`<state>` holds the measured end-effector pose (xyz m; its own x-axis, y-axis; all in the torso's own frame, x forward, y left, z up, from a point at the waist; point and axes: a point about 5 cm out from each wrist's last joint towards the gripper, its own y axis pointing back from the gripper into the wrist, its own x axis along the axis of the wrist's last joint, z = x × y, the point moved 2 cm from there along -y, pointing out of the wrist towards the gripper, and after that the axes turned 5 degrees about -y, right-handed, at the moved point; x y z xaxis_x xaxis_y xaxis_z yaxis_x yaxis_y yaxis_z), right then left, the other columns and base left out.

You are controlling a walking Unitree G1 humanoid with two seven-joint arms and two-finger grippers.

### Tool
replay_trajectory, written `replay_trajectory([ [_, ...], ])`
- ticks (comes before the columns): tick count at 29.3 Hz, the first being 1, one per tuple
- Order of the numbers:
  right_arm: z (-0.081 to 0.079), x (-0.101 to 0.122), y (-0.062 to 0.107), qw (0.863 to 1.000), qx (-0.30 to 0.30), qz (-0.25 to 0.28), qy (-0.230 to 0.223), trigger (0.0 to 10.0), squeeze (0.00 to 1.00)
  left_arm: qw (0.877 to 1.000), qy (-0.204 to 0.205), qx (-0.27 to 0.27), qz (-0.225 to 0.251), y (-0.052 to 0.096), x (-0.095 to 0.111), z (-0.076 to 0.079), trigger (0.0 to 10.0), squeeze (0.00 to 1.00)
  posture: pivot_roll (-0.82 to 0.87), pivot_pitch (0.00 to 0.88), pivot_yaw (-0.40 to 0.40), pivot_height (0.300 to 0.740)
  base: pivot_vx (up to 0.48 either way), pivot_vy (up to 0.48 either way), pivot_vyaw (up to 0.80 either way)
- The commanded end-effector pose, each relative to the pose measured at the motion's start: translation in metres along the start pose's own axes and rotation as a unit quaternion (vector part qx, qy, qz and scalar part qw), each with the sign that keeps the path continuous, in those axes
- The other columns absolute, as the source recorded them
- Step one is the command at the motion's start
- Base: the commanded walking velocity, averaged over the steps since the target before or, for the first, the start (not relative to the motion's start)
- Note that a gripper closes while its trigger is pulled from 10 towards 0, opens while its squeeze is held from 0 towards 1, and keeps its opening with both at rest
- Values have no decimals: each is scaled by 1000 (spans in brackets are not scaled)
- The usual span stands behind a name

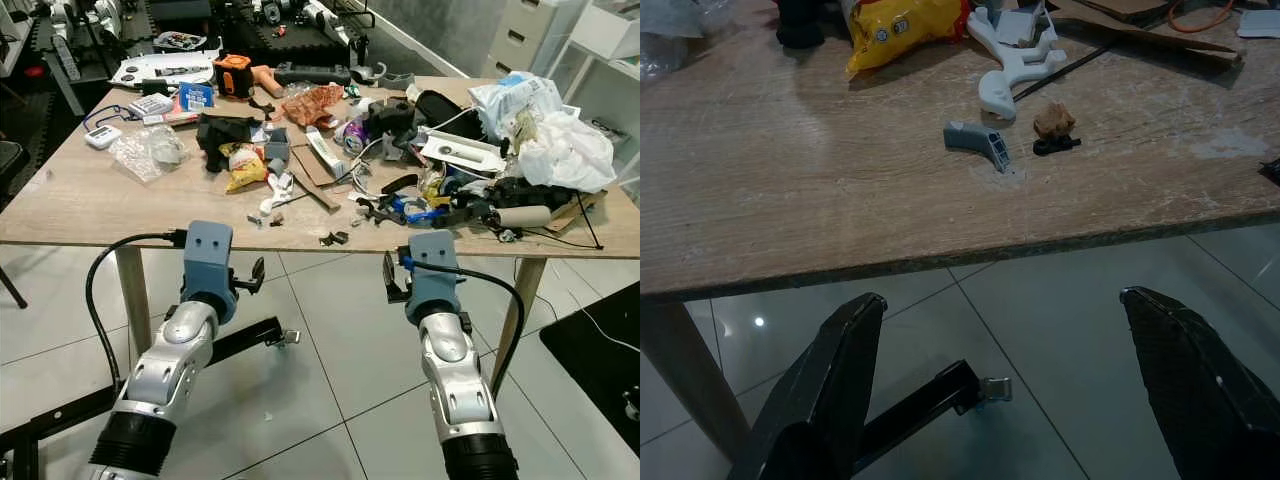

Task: Picking trash to rubbish bin

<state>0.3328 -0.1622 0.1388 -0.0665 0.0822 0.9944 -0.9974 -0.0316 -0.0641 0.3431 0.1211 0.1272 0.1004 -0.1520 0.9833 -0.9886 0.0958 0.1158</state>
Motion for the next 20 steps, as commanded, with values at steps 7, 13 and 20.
replay_trajectory([
  [7,-4,-3,3,1000,1,-6,-4,10000,0,1000,-5,-3,-7,0,-2,0,10000,0,-21,150,21,740,0,0,0],
  [13,-4,-2,3,1000,4,-6,-2,10000,0,1000,-5,-1,-8,1,-3,0,10000,0,-24,150,15,740,0,-43,0],
  [20,-4,-2,3,1000,3,-6,-1,10000,0,1000,-5,-3,-8,2,-3,1,10000,0,-24,150,15,740,0,-448,0],
])
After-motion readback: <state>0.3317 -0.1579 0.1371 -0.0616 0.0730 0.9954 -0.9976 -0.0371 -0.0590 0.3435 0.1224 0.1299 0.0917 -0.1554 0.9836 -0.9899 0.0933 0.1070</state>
